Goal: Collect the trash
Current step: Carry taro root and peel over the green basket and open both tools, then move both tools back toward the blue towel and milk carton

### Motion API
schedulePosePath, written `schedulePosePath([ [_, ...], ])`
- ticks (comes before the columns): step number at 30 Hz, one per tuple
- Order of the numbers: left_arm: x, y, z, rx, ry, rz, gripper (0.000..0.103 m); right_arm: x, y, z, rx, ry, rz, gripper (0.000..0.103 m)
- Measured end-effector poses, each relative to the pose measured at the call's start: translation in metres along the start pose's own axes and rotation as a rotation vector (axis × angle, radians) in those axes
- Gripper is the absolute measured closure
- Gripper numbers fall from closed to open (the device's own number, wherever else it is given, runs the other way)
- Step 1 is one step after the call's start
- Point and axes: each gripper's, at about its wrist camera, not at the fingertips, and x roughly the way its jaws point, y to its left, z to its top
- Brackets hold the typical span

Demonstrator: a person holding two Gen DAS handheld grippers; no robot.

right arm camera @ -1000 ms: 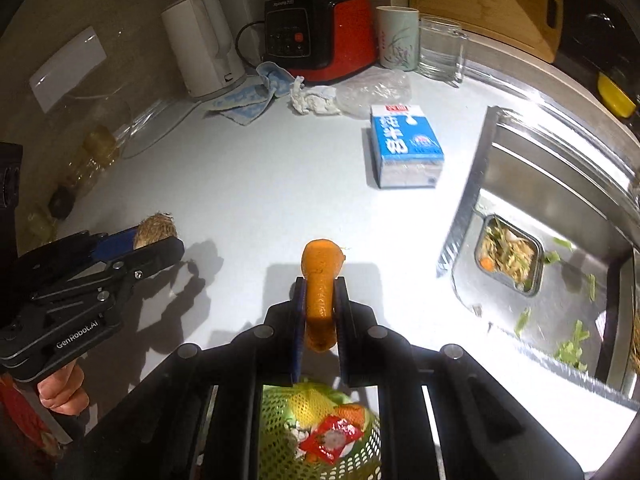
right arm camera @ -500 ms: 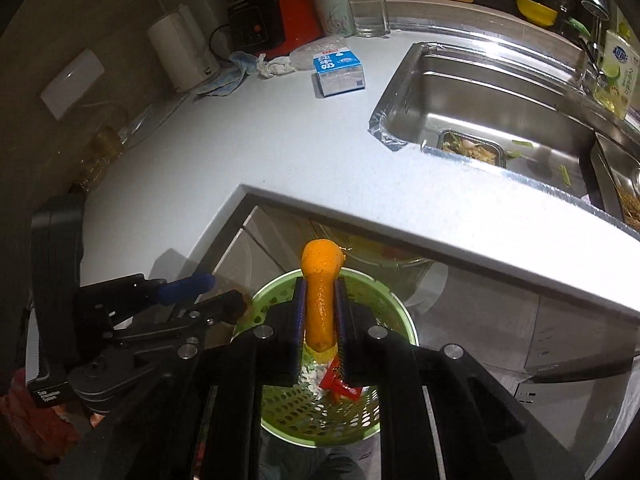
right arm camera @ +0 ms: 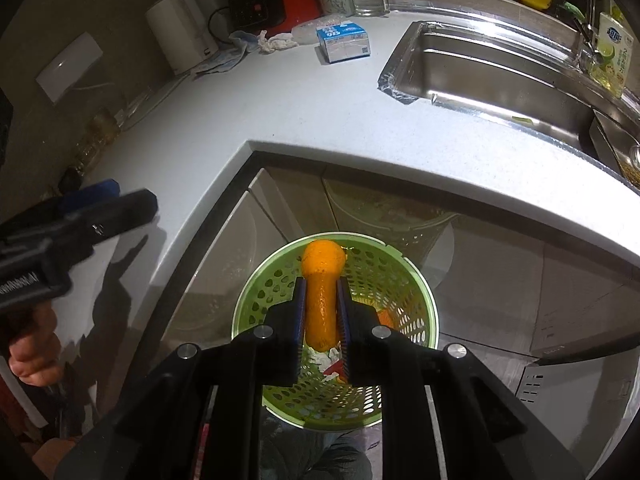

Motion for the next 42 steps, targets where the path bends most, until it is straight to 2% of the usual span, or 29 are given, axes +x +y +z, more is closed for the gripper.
schedulePosePath([
  [2, -0.004, 0.007, 0.001, 0.006, -0.008, -0.005, 0.019, 0.011, 0.005, -0.004, 0.000, 0.020, -0.006, 0.078],
  [4, -0.007, 0.010, 0.001, 0.017, -0.022, 0.012, 0.018, 0.019, 0.009, -0.006, 0.015, 0.038, -0.010, 0.061],
  [8, -0.012, 0.016, -0.002, 0.012, -0.041, 0.024, 0.017, 0.020, 0.016, -0.008, 0.004, 0.046, -0.024, 0.051],
  [10, -0.013, 0.018, -0.003, -0.004, -0.038, 0.017, 0.017, 0.014, 0.018, -0.006, -0.001, 0.031, -0.040, 0.042],
  [15, -0.020, 0.017, -0.002, -0.008, -0.048, 0.011, 0.017, -0.005, 0.022, -0.001, -0.010, -0.012, -0.065, 0.036],
  [21, -0.040, 0.014, 0.006, -0.025, -0.095, -0.018, 0.013, -0.029, 0.026, 0.009, -0.018, -0.058, -0.076, 0.034],
  [24, -0.046, 0.011, 0.013, -0.030, -0.109, -0.030, 0.010, -0.044, 0.029, 0.012, -0.022, -0.098, -0.087, 0.020],
  [29, -0.054, 0.006, 0.025, -0.040, -0.121, -0.051, 0.009, -0.063, 0.034, 0.016, -0.031, -0.133, -0.097, 0.019],
  [32, -0.059, 0.006, 0.029, -0.066, -0.135, -0.040, 0.008, -0.073, 0.036, 0.019, -0.029, -0.159, -0.098, 0.012],
  [42, -0.059, 0.001, 0.041, -0.089, -0.134, -0.010, 0.008, -0.091, 0.040, 0.038, -0.049, -0.206, -0.077, 0.008],
])
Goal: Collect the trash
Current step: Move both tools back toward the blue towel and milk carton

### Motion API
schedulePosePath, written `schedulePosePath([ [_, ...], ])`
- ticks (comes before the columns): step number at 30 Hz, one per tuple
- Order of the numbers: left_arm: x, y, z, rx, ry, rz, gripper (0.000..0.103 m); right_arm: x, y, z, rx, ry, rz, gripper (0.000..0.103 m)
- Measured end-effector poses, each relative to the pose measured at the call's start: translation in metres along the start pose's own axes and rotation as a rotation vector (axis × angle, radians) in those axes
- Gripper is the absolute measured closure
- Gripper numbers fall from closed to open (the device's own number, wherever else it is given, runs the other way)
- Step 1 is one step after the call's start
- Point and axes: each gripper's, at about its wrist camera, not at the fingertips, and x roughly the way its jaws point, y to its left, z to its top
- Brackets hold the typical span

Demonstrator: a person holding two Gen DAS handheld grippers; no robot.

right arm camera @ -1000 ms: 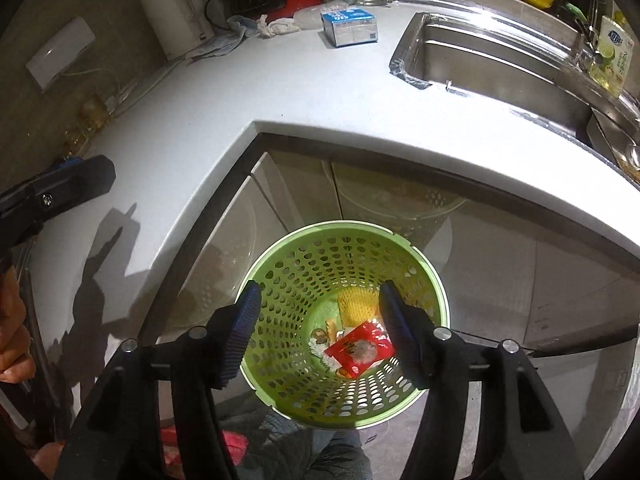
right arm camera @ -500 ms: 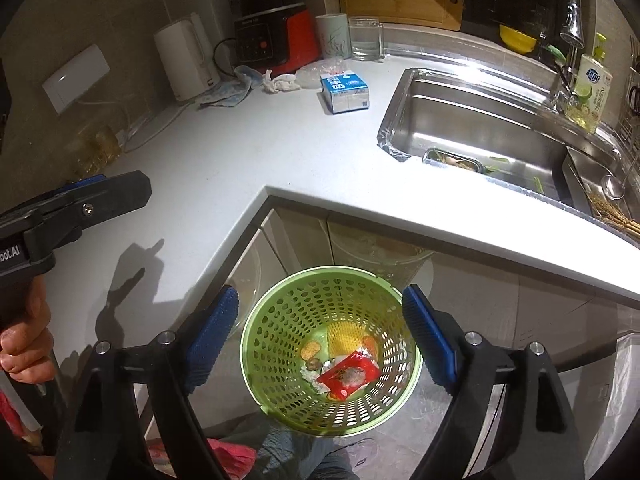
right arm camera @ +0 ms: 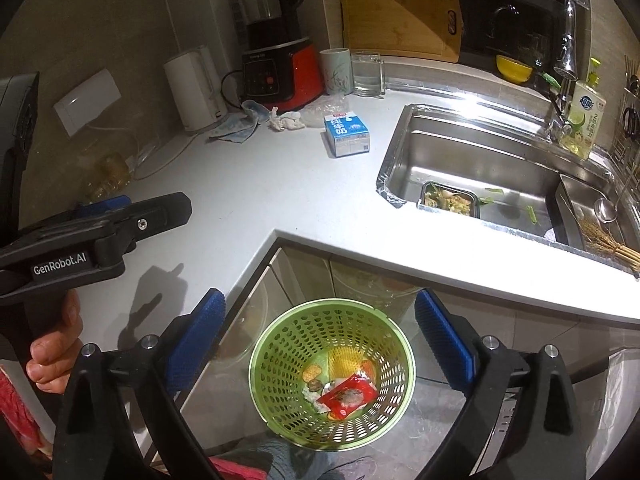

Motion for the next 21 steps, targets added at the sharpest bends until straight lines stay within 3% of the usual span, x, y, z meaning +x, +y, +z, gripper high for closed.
schedulePosePath([
  [4, 0.000, 0.005, 0.010, -0.035, -0.010, 0.011, 0.008, 0.005, 0.004, 0.015, -0.042, -0.014, 0.036, 0.007],
  [14, 0.018, 0.036, 0.044, -0.128, -0.051, 0.157, 0.008, 0.053, 0.012, 0.076, -0.178, -0.026, 0.138, 0.002],
  [21, 0.065, 0.070, 0.082, -0.181, -0.056, 0.182, 0.008, 0.119, 0.001, 0.133, -0.213, 0.004, 0.103, 0.002],
])
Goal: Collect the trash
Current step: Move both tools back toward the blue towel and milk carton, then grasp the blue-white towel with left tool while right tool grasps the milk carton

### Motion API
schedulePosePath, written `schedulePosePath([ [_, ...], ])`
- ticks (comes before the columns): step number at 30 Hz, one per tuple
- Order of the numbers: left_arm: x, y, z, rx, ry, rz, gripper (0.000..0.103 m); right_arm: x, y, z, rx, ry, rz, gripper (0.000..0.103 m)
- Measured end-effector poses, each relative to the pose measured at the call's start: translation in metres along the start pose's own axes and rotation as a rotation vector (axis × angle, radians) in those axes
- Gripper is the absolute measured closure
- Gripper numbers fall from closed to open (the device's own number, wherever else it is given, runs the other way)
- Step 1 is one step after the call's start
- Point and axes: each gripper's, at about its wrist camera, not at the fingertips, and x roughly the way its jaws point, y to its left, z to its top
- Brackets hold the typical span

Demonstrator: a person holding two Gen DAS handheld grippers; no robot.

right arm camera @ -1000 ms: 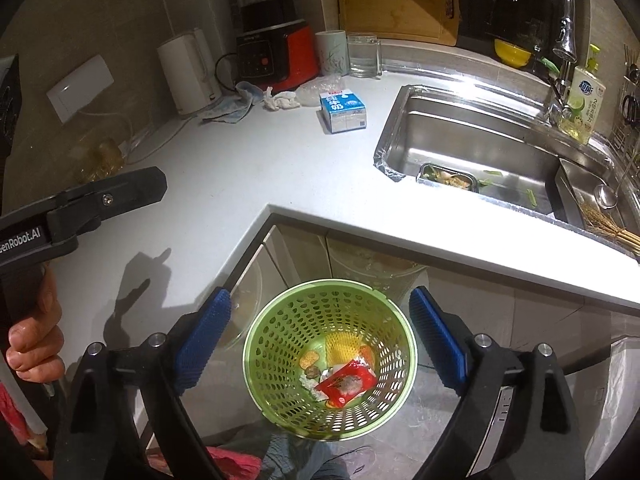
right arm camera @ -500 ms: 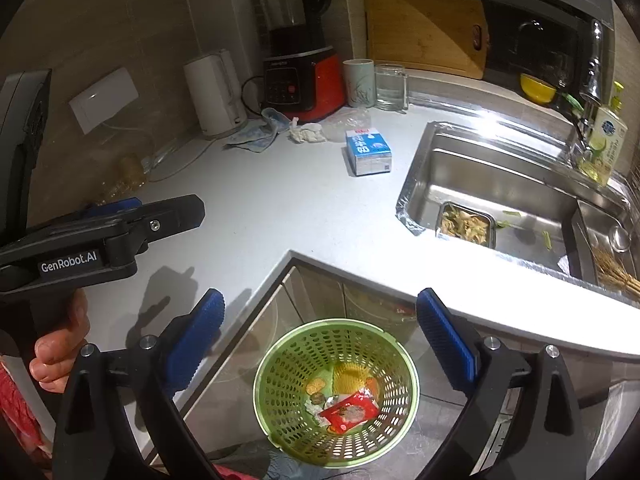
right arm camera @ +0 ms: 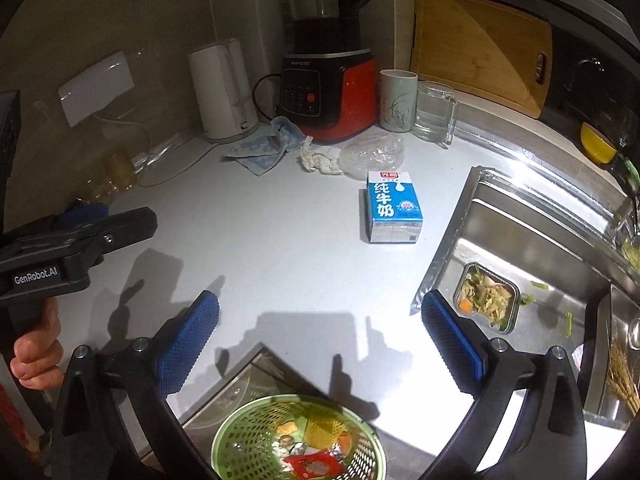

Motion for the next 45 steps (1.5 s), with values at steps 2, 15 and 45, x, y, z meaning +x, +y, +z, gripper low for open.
schedulePosePath([
  [2, 0.019, 0.003, 0.012, 0.007, -0.005, 0.014, 0.008, 0.019, -0.013, 0.014, 0.011, 0.009, -0.009, 0.002],
  [15, 0.148, 0.035, 0.090, 0.097, -0.027, 0.040, 0.008, 0.143, -0.066, 0.074, 0.105, 0.107, -0.053, 0.002],
  [45, 0.319, 0.088, 0.155, 0.099, 0.090, 0.098, 0.054, 0.224, -0.068, 0.094, 0.112, 0.207, -0.127, 0.002],
])
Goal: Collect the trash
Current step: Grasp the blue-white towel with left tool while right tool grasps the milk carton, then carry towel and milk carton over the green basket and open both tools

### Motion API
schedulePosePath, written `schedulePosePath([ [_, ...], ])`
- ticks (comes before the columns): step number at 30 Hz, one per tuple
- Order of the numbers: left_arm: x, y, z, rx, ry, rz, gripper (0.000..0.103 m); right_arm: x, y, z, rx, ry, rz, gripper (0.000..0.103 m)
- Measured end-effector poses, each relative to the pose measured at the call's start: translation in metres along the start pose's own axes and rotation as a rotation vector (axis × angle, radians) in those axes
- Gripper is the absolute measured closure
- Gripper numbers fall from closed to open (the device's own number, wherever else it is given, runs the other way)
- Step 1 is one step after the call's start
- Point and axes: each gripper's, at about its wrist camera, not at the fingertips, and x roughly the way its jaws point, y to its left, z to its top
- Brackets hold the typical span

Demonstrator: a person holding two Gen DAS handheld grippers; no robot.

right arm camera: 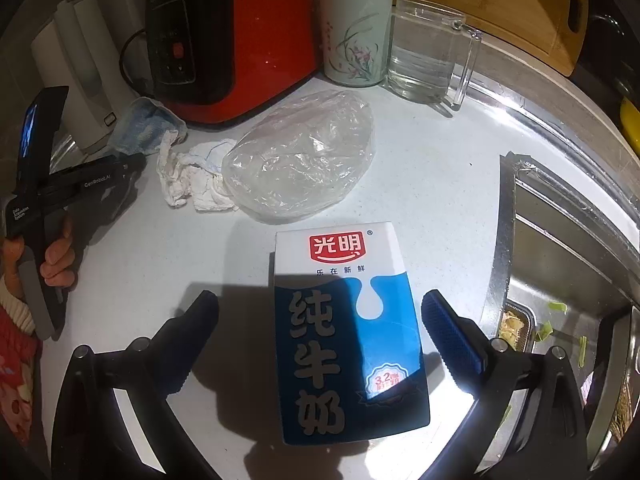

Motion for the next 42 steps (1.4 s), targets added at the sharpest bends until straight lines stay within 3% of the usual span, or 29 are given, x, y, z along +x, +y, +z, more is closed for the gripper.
schedulePosePath([
  [3, 0.000, 0.003, 0.001, 0.003, -0.004, 0.041, 0.077, -0.001, 0.000, 0.000, 0.001, -0.003, -0.002, 0.003],
  [5, -0.001, 0.006, 0.001, -0.001, -0.006, 0.045, 0.086, -0.002, -0.001, -0.001, 0.005, -0.007, -0.003, 0.003],
  [13, -0.031, 0.009, -0.008, -0.008, -0.071, 0.058, 0.089, -0.006, -0.012, -0.003, 0.020, -0.010, -0.012, 0.003],
  [20, -0.099, 0.011, -0.030, -0.056, -0.145, 0.025, 0.089, 0.008, -0.009, -0.007, -0.010, 0.028, -0.064, 0.007],
  [21, -0.109, 0.011, -0.035, -0.061, -0.152, 0.018, 0.089, 0.011, -0.011, -0.008, -0.003, 0.040, -0.058, 0.016],
  [22, -0.119, 0.010, -0.042, -0.067, -0.159, 0.012, 0.089, 0.014, -0.013, -0.010, 0.006, 0.054, -0.046, 0.033],
  [26, -0.153, 0.009, -0.061, -0.086, -0.176, -0.015, 0.089, 0.011, -0.020, -0.016, 0.050, 0.064, 0.004, 0.037],
  [34, -0.235, -0.020, -0.102, -0.096, -0.219, -0.102, 0.089, -0.066, -0.023, -0.046, 0.061, -0.035, 0.081, 0.037],
  [42, -0.320, -0.079, -0.175, -0.039, -0.208, -0.214, 0.089, -0.172, -0.037, -0.131, 0.064, -0.107, 0.131, 0.037],
])
